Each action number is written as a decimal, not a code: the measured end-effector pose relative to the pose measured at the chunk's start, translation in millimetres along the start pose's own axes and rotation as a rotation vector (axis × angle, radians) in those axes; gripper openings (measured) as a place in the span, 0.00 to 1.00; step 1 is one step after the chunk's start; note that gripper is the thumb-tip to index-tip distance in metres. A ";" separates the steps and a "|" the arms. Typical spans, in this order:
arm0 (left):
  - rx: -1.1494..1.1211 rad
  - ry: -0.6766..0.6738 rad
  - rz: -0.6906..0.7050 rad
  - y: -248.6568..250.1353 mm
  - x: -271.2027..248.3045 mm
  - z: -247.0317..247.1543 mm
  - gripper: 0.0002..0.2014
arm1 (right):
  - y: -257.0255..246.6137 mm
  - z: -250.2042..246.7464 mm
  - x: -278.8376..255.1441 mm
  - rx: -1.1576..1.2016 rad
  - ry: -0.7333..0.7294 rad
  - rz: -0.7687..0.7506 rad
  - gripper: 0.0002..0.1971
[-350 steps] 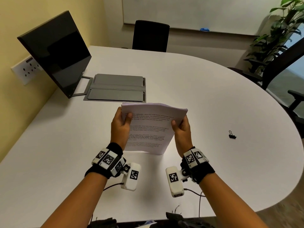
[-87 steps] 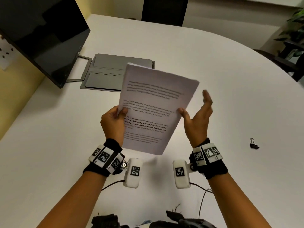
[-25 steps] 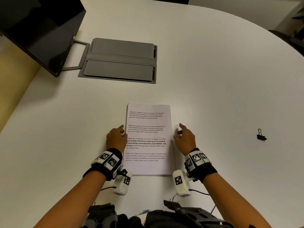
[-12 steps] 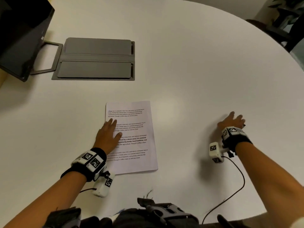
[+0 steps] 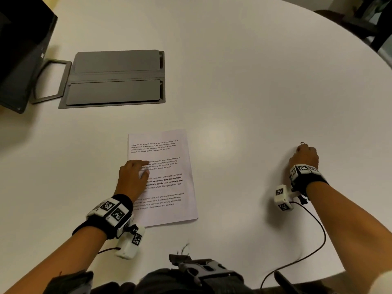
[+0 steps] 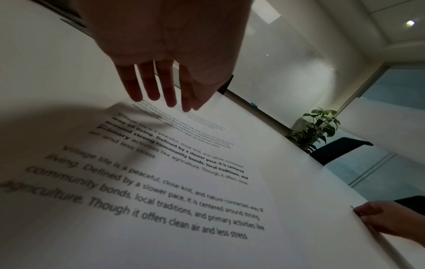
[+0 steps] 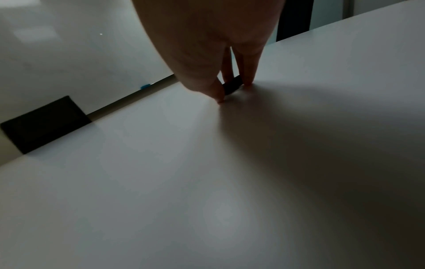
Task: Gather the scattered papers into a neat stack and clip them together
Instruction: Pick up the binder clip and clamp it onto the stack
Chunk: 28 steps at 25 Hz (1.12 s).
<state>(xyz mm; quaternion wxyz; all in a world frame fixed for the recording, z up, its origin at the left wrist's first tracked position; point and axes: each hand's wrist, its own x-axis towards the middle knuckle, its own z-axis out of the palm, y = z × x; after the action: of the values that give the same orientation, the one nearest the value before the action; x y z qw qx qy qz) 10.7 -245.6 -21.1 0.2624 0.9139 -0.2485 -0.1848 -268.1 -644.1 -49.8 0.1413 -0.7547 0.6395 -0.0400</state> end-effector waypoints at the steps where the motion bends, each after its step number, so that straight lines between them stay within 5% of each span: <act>1: -0.023 0.016 -0.014 1.8 -1.0 -0.4 0.15 | 0.7 0.9 -2.6 -0.019 0.010 -0.034 0.18; 8: -0.158 0.084 -0.034 21.4 -13.3 -13.9 0.08 | -14.7 8.1 -43.5 0.001 0.052 -0.354 0.12; 15: -0.316 0.068 0.047 46.8 -16.9 -47.6 0.08 | -106.4 15.0 -128.4 0.499 0.095 -0.697 0.21; 20: -0.476 0.045 0.048 58.9 -15.5 -64.6 0.07 | -168.8 -5.4 -190.2 0.727 0.101 -0.893 0.17; 28: -0.629 -0.040 0.114 68.3 -31.5 -86.8 0.08 | -203.6 -28.7 -252.2 0.686 0.070 -1.065 0.19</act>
<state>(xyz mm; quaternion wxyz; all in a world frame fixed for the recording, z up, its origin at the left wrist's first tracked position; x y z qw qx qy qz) 1.5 -245.0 93.3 0.5373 0.7686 -0.2352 -0.2553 -126.0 -373.6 61.8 0.3150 -0.8793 0.1315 -0.3321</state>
